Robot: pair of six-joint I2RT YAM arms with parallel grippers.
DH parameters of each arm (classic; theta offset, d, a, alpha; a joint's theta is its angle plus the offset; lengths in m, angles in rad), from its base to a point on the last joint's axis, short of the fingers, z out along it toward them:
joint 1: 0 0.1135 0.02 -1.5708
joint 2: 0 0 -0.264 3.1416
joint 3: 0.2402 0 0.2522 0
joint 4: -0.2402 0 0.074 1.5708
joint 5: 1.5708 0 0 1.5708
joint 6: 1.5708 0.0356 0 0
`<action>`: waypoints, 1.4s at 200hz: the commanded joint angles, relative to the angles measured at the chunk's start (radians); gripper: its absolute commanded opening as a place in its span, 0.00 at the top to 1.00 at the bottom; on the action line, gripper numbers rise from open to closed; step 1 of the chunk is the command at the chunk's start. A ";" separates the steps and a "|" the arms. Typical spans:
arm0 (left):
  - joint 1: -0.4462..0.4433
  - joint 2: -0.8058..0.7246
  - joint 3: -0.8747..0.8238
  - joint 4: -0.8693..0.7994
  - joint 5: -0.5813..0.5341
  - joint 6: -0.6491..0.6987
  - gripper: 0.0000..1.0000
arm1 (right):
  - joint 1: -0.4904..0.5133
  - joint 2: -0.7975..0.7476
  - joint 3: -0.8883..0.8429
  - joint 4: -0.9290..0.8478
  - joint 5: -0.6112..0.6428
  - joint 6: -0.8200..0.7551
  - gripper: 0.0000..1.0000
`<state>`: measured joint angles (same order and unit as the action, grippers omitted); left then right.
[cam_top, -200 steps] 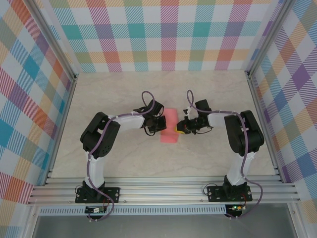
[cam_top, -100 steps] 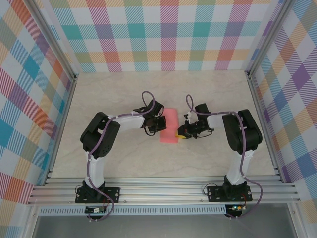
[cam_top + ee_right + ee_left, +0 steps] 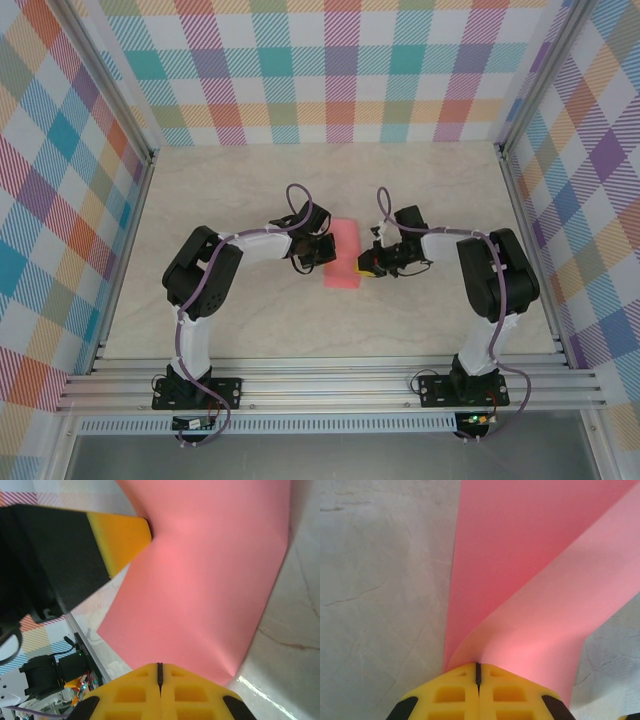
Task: Fold a paper plane with a square sheet of paper (pick it up from the middle)
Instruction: Fold the square sheet of paper in half at the center of the table.
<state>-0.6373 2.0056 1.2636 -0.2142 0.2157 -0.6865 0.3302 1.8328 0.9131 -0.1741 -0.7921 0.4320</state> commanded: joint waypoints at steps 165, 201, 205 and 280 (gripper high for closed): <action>-0.018 0.022 -0.021 -0.094 -0.004 0.024 1.00 | 0.049 -0.004 -0.086 -0.002 0.058 -0.095 0.99; -0.018 0.022 -0.022 -0.094 -0.004 0.024 1.00 | 0.050 0.008 -0.127 0.012 0.109 -0.109 1.00; -0.017 0.022 -0.022 -0.094 -0.004 0.025 1.00 | 0.050 0.007 -0.130 0.016 0.109 -0.107 1.00; -0.018 0.020 -0.022 -0.100 0.002 0.034 1.00 | -0.012 -0.090 0.009 0.070 -0.023 -0.020 1.00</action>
<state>-0.6376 2.0056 1.2636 -0.2161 0.2188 -0.6781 0.3538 1.7775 0.8299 -0.1501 -0.7311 0.3775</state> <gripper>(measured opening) 0.040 0.042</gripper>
